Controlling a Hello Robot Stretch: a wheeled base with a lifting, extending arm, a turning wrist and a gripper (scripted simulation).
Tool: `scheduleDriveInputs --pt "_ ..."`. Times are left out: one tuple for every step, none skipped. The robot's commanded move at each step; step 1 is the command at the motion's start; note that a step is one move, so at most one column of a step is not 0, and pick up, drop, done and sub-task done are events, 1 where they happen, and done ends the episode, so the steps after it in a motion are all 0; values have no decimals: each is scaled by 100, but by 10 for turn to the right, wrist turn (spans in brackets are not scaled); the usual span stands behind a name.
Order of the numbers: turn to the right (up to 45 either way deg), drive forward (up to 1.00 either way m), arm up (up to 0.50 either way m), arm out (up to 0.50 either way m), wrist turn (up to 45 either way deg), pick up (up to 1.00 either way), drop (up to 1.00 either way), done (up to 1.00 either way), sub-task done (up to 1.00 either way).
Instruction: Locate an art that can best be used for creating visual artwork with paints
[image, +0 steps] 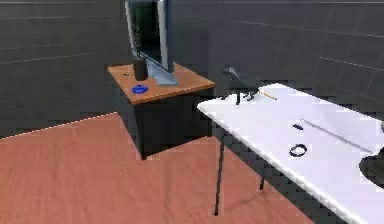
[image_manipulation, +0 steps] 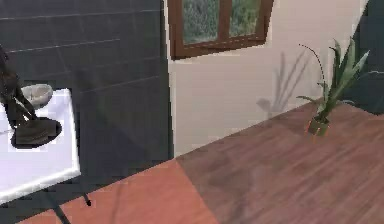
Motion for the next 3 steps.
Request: scheduleDriveInputs --pt "-450 0 0 0 0 0 0 0 0" --pt "-450 0 0 0 0 0 0 0 0" --pt "-330 0 0 0 0 0 0 0 0"
